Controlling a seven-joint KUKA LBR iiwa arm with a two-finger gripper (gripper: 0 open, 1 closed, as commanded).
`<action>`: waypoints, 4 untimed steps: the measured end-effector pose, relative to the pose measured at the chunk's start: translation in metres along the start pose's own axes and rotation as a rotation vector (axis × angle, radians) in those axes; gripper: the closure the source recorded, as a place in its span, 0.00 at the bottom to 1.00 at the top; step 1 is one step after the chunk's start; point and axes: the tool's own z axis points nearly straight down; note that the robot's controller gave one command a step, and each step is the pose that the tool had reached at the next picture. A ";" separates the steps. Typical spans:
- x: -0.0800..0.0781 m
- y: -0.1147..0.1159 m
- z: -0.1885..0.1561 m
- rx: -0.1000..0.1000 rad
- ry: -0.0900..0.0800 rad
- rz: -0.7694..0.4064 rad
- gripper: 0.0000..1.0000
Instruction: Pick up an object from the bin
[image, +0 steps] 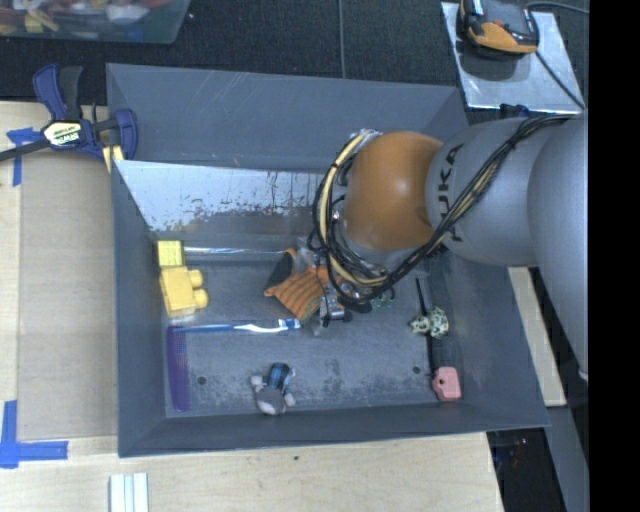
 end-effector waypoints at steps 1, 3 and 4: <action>0.002 0.002 -0.003 0.001 -0.011 0.010 1.00; 0.002 0.001 -0.004 0.001 -0.012 0.011 1.00; 0.002 0.001 -0.009 0.001 -0.013 0.012 1.00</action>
Offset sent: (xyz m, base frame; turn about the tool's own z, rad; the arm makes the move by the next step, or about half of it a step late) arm 0.0000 0.0000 0.0000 0.0000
